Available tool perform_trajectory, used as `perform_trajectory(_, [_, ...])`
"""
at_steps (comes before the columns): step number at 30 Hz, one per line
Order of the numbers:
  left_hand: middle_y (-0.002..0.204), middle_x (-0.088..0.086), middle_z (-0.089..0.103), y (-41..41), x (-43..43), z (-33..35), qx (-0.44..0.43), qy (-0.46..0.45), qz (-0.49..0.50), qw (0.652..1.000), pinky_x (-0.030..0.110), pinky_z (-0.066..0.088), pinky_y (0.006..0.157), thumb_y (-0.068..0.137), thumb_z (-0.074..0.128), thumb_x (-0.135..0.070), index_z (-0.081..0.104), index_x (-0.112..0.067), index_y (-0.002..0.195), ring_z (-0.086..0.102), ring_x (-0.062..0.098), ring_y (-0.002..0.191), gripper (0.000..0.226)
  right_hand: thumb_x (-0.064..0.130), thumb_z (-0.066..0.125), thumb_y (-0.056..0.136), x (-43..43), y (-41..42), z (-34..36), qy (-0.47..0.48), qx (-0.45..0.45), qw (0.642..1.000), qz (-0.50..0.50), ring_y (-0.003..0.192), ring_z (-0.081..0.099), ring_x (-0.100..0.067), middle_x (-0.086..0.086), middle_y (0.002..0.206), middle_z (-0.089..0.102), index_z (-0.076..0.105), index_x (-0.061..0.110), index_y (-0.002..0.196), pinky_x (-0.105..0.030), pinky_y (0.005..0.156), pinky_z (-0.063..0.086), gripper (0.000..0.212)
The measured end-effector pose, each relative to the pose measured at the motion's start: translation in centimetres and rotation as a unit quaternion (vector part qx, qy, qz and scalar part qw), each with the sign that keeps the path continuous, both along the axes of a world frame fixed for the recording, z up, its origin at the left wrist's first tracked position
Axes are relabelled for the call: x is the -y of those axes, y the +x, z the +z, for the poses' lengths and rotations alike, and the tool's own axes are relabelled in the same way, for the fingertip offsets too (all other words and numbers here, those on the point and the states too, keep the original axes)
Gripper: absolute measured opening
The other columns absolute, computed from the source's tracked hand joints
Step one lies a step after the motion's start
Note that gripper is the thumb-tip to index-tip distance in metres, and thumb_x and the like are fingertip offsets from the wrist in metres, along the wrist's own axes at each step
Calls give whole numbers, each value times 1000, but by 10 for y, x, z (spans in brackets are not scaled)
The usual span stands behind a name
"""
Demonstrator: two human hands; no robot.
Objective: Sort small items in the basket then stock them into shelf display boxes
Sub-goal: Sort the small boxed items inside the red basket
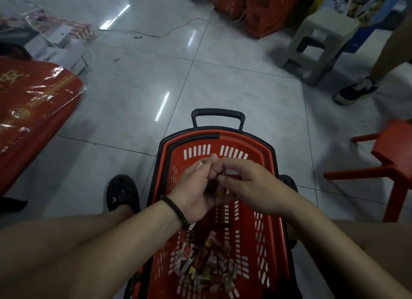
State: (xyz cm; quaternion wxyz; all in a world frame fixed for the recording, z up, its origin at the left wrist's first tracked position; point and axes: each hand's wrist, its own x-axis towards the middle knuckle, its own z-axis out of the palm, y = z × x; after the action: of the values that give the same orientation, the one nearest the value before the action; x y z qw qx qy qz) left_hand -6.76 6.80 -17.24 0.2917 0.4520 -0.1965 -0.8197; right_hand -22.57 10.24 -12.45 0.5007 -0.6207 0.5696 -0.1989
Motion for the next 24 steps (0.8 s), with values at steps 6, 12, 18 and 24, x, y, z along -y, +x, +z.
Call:
perform_trajectory(6, [117,21,75,5,6,1,19,4,44,999,45,63,64,107,59,-30,60,-7,131,77,31,87,33,13,57,105,-3,-4,5,18,-7,998,-55,77,72,1,10,90,76,48,35,126,-22,68,57,31])
perform_trajectory(12, [109,16,68,12,9,-2,25,-20,40,999,46,63,75,104,65,-27,61,-10,119,70,22,85,23,26,55,108,-1,-10,-4,-16,-36,981,-191,74,70,-11,0,91,71,54,29,117,-32,66,56,10])
perform_trajectory(18, [112,12,70,16,10,-2,71,-79,-26,994,32,58,63,96,74,-19,65,-15,110,66,28,93,17,32,68,103,2,-2,-14,-34,11,977,-210,65,71,-5,5,84,74,69,30,115,-20,60,54,12])
perform_trajectory(24, [111,19,66,16,13,3,2,-25,-12,1000,31,55,65,101,63,-44,63,-13,117,61,19,86,35,23,74,99,1,8,-19,-4,92,964,-248,58,62,-9,3,69,69,73,15,101,-22,56,50,8])
